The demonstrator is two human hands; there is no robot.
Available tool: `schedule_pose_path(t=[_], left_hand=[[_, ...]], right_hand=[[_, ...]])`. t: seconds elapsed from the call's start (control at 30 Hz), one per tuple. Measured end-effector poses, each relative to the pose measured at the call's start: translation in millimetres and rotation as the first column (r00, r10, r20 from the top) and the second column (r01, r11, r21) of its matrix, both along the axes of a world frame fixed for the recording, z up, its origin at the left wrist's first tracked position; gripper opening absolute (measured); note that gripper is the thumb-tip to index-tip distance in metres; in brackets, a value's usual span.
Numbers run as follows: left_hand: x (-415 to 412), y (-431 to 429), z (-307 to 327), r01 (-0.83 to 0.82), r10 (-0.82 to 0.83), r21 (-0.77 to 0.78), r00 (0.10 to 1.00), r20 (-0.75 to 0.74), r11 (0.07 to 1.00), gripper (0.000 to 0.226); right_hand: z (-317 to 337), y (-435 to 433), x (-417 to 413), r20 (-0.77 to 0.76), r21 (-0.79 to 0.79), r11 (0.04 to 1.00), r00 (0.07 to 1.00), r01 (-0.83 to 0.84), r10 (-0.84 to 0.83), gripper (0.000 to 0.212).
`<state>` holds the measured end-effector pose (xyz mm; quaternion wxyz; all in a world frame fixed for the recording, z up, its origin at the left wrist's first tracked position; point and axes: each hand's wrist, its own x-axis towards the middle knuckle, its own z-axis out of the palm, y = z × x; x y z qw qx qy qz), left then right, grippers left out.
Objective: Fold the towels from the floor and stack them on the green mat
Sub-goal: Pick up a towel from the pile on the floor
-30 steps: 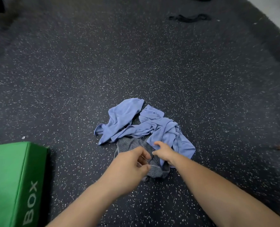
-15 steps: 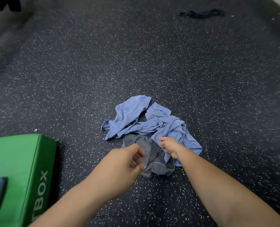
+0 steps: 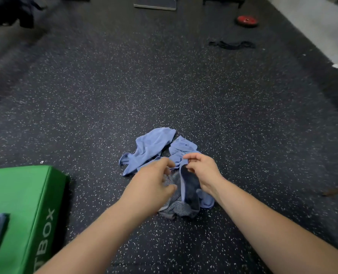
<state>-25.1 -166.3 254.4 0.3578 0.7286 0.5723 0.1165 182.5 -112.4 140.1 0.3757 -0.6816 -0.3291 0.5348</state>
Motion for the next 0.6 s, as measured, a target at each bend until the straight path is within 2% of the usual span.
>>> schedule_pose_path(t=[0.1,0.17,0.3,0.4,0.47,0.6], left_hand=[[7.6,4.4,4.6,-0.112,0.108,0.025,0.987,0.119,0.993,0.052],[11.2,6.9,7.4,-0.151,0.135,0.08,0.976,0.173,0.985,0.05],[10.1,6.6,19.3,-0.175,0.134,0.197,0.969,0.206,0.965,0.024],[3.4,7.2,31.1,-0.201,0.133,0.288,0.962,0.239,0.936,0.003],[-3.7,9.0,39.6,-0.221,0.145,0.307,0.957,0.252,0.926,0.013],[-26.9,15.2,50.0,-0.247,0.156,0.331,0.948,0.277,0.911,0.012]], right_hand=[[58.3,-15.9,-10.3,-0.003,0.123,0.992,1.0,-0.017,0.017,0.031],[94.7,-26.8,-19.2,-0.008,0.21,0.977,0.999,-0.047,0.05,0.023],[155.3,-47.4,-37.7,0.048,0.313,0.941,0.992,-0.125,0.116,0.009],[188.3,-55.8,-44.5,0.181,0.354,0.92,0.977,-0.167,0.108,0.002],[206.5,-58.2,-44.3,0.291,0.397,0.897,0.954,-0.194,0.078,0.007],[239.1,-65.1,-40.8,0.434,0.458,0.86,0.901,-0.223,0.002,0.01]])
